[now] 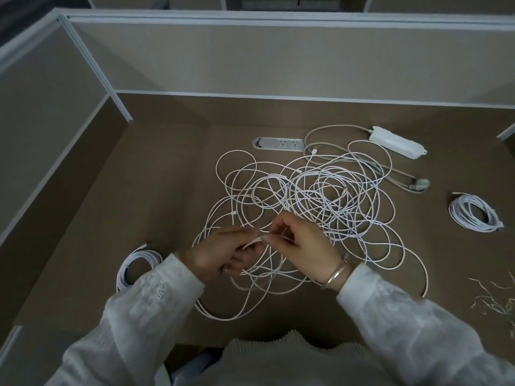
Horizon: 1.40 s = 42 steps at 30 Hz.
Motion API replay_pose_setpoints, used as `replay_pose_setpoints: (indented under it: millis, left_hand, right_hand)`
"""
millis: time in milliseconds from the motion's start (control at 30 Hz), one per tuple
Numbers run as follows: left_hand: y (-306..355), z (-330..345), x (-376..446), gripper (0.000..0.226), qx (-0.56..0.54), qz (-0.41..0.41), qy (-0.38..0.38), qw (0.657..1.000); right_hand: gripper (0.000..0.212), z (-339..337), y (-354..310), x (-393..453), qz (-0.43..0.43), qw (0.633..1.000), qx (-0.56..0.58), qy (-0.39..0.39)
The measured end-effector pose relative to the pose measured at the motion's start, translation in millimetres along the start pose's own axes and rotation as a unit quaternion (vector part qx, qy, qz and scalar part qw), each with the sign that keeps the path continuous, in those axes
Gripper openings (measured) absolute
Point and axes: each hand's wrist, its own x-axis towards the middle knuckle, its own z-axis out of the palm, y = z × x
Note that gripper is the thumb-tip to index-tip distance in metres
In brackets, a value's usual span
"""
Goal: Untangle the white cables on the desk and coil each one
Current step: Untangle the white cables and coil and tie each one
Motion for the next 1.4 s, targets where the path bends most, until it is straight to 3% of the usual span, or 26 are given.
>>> replay_pose_setpoints:
  millis: [67, 200, 333, 467, 567, 700, 833, 933, 1033, 1133, 1233, 1400]
  left_hand:
    - [7, -2, -5, 0.037, 0.019, -0.002, 0.008, 1.000]
    - [33, -12, -20, 0.030, -0.004, 0.067, 0.075, 0.995]
    - [65, -32, -48, 0.038, -0.076, 0.158, 0.067, 0.982]
    - [92, -51, -74, 0.036, -0.125, 0.243, 0.116, 0.955]
    - [89, -60, -67, 0.033, -0.108, 0.258, 0.182, 0.943]
    - [65, -58, -42, 0.036, -0.105, 0.240, 0.232, 0.937]
    - [54, -48, -28, 0.035, -0.140, 0.252, 0.226, 0.931]
    - [57, -40, -26, 0.033, -0.146, 0.268, 0.203, 0.930]
    - [58, -39, -26, 0.030, -0.128, 0.266, 0.178, 0.939]
    - [55, -44, -27, 0.030, -0.144, 0.243, 0.148, 0.948]
    - [52, -50, -27, 0.030, -0.151, 0.211, 0.130, 0.957]
    - [41, -53, -19, 0.029, -0.111, 0.174, 0.150, 0.967]
  right_hand:
    - [0.017, 6, 2, -3, 0.008, 1.000, 0.017, -0.007]
    - [0.020, 19, 27, -2, 0.029, 0.999, -0.010, -0.017]
    - [0.021, 27, 62, 4, 0.054, 0.997, -0.055, -0.028]
    - [0.014, 20, 90, 16, 0.086, 0.992, -0.083, 0.030]
    - [0.014, 11, 94, 21, 0.114, 0.985, -0.093, 0.091]
    - [0.009, -7, 49, 24, 0.081, 0.988, -0.051, 0.119]
    - [0.006, -49, -37, 25, -0.043, 0.978, -0.038, 0.198]
    - [0.008, -84, -89, 22, -0.074, 0.966, -0.007, 0.249]
    - [0.012, -85, -85, 21, -0.008, 0.978, -0.120, 0.170]
    - [0.014, -64, -60, 11, 0.061, 0.969, -0.241, -0.003]
    - [0.012, -49, -51, -7, 0.037, 0.966, -0.224, -0.125]
    - [0.016, -38, -59, -17, -0.043, 0.973, -0.150, -0.169]
